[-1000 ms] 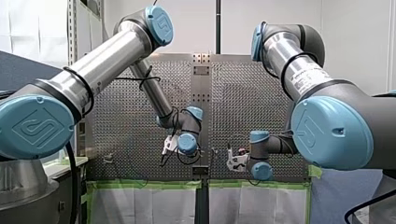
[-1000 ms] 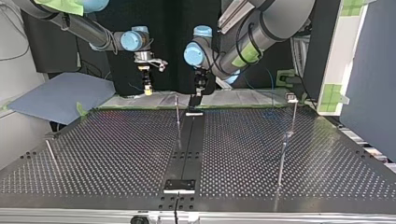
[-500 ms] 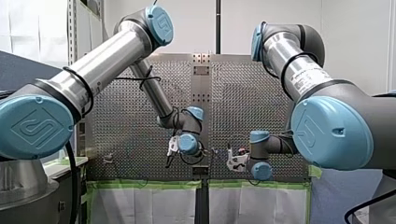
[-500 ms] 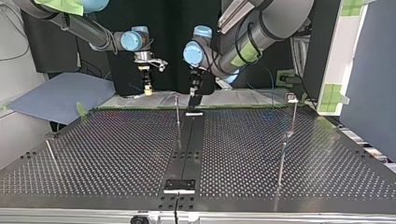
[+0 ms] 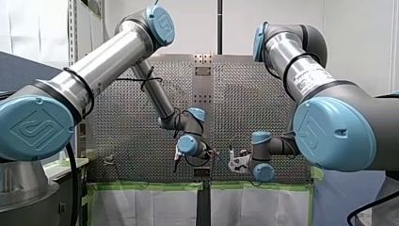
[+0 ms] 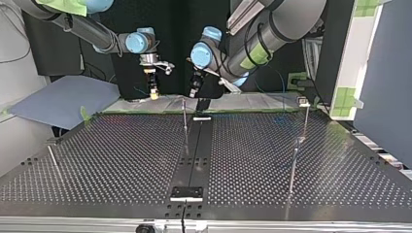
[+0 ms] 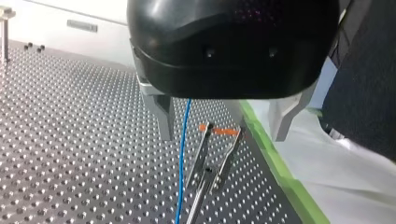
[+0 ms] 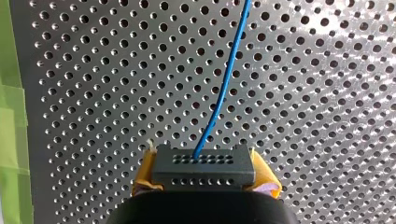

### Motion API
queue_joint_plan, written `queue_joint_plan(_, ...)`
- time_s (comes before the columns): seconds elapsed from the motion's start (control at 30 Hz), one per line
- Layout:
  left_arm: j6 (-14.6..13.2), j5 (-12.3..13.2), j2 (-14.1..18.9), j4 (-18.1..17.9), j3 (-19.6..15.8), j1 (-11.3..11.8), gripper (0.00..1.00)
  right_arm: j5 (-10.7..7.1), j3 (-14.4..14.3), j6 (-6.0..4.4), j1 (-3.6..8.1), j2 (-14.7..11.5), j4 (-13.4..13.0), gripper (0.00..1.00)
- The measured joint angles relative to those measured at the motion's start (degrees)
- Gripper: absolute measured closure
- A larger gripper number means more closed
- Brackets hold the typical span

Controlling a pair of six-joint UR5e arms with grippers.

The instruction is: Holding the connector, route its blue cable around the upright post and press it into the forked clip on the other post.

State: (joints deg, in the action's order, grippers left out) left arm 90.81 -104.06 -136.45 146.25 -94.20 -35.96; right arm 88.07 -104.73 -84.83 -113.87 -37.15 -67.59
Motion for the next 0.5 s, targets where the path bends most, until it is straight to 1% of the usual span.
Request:
queue_joint_plan(0.3, 0.2, -0.5, 0.0, 0.2, 0.0, 0.0, 0.02, 0.00, 0.0, 0.01, 0.00, 0.0, 0.1, 1.00)
queue_joint_plan(0.5, 1.0, -0.8, 0.0, 0.8, 0.0, 0.1, 0.02, 0.00, 0.0, 0.01, 0.00, 0.0, 0.1, 1.00)
